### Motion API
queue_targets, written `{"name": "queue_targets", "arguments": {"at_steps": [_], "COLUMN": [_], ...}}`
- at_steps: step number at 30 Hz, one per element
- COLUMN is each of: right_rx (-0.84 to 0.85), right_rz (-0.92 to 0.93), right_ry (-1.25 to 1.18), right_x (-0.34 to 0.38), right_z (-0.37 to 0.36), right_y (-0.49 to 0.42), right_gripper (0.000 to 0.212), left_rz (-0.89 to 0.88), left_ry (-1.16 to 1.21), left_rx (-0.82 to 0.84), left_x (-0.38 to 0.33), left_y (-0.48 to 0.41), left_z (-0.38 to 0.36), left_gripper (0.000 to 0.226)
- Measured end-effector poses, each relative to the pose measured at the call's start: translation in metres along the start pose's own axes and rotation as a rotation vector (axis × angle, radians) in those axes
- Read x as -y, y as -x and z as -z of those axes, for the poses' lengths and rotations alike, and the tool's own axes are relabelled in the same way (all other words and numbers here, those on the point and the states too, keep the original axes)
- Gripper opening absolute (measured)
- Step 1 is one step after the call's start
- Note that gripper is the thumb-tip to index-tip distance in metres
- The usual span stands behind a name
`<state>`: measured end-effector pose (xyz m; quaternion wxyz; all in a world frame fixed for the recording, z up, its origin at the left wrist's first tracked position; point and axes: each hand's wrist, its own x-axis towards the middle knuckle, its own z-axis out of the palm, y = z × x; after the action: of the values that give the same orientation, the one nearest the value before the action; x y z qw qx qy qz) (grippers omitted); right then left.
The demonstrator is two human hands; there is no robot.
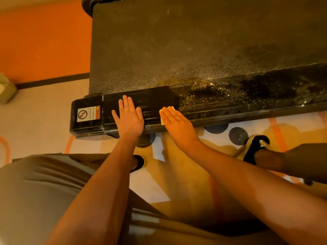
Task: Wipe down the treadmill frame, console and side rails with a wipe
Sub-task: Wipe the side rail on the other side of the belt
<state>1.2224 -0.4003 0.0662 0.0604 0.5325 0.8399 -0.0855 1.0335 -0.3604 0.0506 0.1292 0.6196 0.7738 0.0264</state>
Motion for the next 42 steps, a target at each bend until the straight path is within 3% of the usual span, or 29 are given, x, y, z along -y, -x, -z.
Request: {"name": "queue_targets", "arguments": {"at_steps": [14,19,22,26,31,34,42], "right_rx": [0.03,0.015,-0.022,0.002,-0.197,-0.12,-0.155], "right_rz": [-0.103,-0.008,0.02,-0.09,-0.101,-0.124,-0.115], "right_ry": [0.003,-0.036,-0.088,-0.103,-0.106,-0.093,0.02], "right_x": [-0.059,-0.038,-0.07,-0.12,-0.088,-0.067,-0.137], "right_z": [0.009,0.007,0.007,0.005,-0.013,-0.013,-0.017], "right_y": [0.042,0.03,0.037,0.055,0.043,0.034,0.06], "right_gripper": [0.069,0.068,0.074,0.08,0.072,0.066,0.092], "left_rz": [-0.07,-0.094,-0.113,-0.112,-0.111,-0.111,-0.109], "left_ry": [0.009,0.007,0.013,0.026,0.03,0.037,0.045], "left_rx": [0.018,0.052,0.076,0.051,0.033,0.044,0.016], "left_x": [-0.046,-0.046,-0.047,-0.046,-0.048,-0.048,-0.048], "left_y": [0.012,0.017,0.02,0.021,0.023,0.023,0.023], "left_z": [-0.015,-0.014,-0.012,-0.013,-0.014,-0.013,-0.014], "left_gripper": [0.06,0.061,0.061,0.06,0.06,0.059,0.059]}}
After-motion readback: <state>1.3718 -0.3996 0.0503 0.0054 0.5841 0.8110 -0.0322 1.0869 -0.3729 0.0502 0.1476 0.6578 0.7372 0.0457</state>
